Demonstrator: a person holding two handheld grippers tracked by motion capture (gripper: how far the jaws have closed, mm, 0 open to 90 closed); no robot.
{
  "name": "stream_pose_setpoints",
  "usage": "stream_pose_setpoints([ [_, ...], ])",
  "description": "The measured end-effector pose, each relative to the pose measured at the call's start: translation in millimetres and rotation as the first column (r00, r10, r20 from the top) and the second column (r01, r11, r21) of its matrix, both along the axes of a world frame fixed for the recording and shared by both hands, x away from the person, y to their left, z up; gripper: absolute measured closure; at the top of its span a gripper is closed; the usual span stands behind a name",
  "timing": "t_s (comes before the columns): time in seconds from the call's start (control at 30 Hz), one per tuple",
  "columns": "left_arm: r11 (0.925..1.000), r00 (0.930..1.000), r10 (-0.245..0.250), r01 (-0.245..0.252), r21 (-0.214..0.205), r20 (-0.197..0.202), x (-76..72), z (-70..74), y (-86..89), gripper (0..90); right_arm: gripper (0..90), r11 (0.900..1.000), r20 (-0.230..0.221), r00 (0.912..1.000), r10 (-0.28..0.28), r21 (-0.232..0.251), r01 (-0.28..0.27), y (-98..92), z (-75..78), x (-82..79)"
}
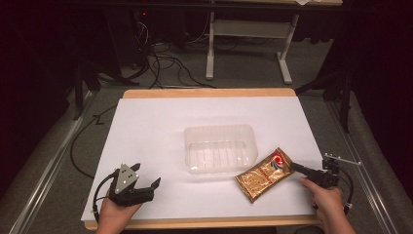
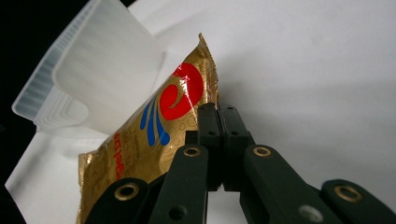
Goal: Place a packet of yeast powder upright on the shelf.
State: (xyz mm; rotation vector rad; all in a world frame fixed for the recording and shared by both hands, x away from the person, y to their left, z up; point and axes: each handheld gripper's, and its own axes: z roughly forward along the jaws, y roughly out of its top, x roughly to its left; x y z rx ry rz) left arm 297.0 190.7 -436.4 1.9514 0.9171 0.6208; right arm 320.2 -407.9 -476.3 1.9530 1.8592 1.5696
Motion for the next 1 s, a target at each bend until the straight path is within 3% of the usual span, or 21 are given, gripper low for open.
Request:
stream_pose_setpoints([
  [0.23, 1.0, 0.9999, -0.006, 0.006, 0.007, 0.008, -0.8, 1.2, 0.6, 16.9, 90.0, 0.9999, 0.111, 0.9937, -0.017, 0.001, 0.017, -0.8, 18.9, -9.9],
  [0.4, 1.0, 0.9999, -0.006, 0.006, 0.004, 0.009, 0.6, 1.6, 3.9, 16.9, 90.0, 0.9993, 0.18, 0.983, -0.037, 0.007, 0.036, -0.6, 31.6, -15.8],
  [0.57, 1.0, 0.9999, 0.0, 0.0, -0.001, 0.014, -0.3, 3.5, 6.6, 16.9, 90.0, 0.9982, 0.249, 0.9666, -0.06, 0.011, 0.059, 0.3, 43.1, -22.8],
  [0.63, 1.0, 0.9999, 0.001, -0.001, -0.001, 0.016, -0.4, 3.7, 7.0, 17.0, 90.0, 0.9981, 0.256, 0.9648, -0.061, 0.005, 0.061, 0.6, 44.6, -23.6],
  [0.73, 1.0, 0.9999, 0.001, -0.001, -0.002, 0.014, -0.4, 3.6, 6.5, 17.0, 90.0, 0.9971, 0.3, 0.9515, -0.068, -0.011, 0.075, 2.7, 50.7, -26.7],
  [0.77, 1.0, 0.9999, -0.002, 0.002, 0.001, 0.013, -0.3, 3.5, 6.0, 17.0, 90.0, 0.9963, 0.332, 0.9409, -0.069, -0.025, 0.082, 4.0, 54.6, -28.8],
  [0.83, 1.0, 0.9999, -0.002, 0.002, 0.003, 0.015, -0.3, 3.4, 5.7, 17.0, 90.0, 0.9955, 0.338, 0.9384, -0.072, -0.034, 0.089, 4.7, 56.5, -29.9],
  [1.0, 1.0, 0.9999, -0.003, 0.003, 0.004, 0.015, -0.4, 3.6, 5.9, 17.0, 90.0, 0.9932, 0.416, 0.9058, -0.081, -0.043, 0.108, 11.1, 68.8, -37.0],
])
